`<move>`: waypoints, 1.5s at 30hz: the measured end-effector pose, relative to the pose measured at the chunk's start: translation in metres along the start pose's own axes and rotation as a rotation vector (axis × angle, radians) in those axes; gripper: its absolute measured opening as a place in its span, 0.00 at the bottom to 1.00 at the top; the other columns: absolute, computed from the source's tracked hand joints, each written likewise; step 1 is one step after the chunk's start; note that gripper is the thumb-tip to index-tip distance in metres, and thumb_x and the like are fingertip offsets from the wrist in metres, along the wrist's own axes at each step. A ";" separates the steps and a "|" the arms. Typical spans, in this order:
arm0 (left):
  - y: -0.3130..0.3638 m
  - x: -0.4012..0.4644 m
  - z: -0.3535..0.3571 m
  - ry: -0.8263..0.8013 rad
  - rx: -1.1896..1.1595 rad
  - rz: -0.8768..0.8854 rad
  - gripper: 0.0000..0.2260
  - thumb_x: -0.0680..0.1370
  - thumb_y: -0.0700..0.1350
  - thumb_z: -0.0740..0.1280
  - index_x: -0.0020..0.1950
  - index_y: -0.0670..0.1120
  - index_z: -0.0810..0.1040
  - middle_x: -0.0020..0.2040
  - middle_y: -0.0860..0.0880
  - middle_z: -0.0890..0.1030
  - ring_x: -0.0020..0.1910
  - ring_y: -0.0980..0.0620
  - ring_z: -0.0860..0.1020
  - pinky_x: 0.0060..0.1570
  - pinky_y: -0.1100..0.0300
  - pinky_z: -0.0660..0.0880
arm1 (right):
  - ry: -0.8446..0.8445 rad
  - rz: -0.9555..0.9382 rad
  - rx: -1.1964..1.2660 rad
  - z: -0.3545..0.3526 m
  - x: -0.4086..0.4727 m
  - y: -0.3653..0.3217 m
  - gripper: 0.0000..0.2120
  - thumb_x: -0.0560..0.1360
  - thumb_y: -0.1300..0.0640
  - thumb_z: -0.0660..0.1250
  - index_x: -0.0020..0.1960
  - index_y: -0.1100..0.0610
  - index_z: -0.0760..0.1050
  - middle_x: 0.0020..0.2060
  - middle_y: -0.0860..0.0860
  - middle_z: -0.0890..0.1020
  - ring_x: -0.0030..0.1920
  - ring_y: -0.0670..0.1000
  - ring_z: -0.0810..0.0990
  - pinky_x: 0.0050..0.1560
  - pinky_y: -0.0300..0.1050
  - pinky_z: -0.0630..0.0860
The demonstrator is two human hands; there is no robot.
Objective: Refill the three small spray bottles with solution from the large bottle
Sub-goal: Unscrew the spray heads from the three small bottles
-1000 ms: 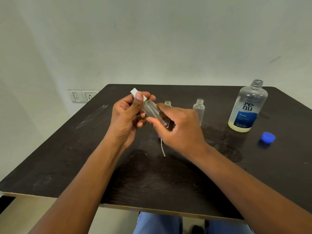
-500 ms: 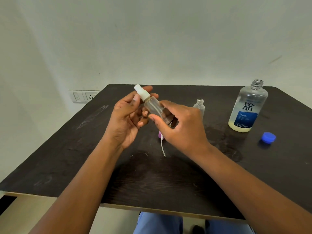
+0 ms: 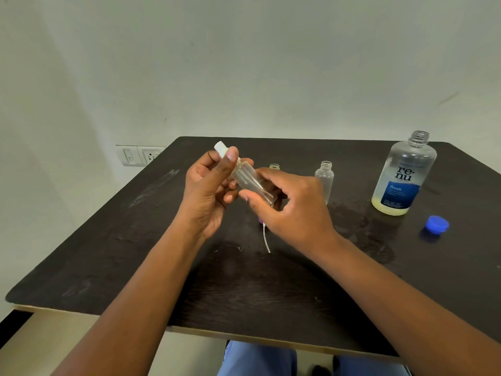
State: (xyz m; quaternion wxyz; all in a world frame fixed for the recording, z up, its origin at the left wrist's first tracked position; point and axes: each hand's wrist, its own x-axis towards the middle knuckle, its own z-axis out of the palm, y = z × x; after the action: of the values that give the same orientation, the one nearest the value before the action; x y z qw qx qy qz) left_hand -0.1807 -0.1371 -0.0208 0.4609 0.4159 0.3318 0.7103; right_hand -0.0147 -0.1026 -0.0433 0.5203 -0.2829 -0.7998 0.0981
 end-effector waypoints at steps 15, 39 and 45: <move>0.004 -0.003 -0.002 -0.066 -0.046 -0.043 0.13 0.82 0.51 0.71 0.59 0.43 0.80 0.51 0.42 0.87 0.34 0.55 0.74 0.28 0.68 0.74 | 0.052 0.007 0.022 -0.003 0.000 -0.002 0.20 0.75 0.43 0.77 0.58 0.57 0.85 0.44 0.46 0.88 0.41 0.44 0.85 0.42 0.40 0.83; 0.002 -0.001 -0.004 -0.045 0.019 -0.005 0.10 0.79 0.47 0.69 0.54 0.42 0.81 0.50 0.43 0.87 0.29 0.59 0.73 0.26 0.68 0.71 | 0.064 0.000 0.019 -0.004 0.001 -0.002 0.21 0.75 0.42 0.76 0.58 0.57 0.85 0.42 0.46 0.87 0.39 0.44 0.85 0.41 0.41 0.83; 0.000 0.005 -0.007 0.095 -0.067 0.071 0.08 0.80 0.48 0.73 0.47 0.47 0.75 0.45 0.46 0.85 0.30 0.58 0.70 0.25 0.67 0.67 | 0.074 0.007 0.040 -0.002 0.000 -0.002 0.18 0.74 0.45 0.79 0.56 0.57 0.85 0.40 0.46 0.87 0.38 0.44 0.85 0.40 0.43 0.83</move>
State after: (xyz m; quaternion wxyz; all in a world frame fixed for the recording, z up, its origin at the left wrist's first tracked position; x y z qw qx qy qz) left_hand -0.1886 -0.1329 -0.0223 0.4328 0.3777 0.3145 0.7557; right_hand -0.0132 -0.1048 -0.0413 0.5546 -0.2786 -0.7770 0.1053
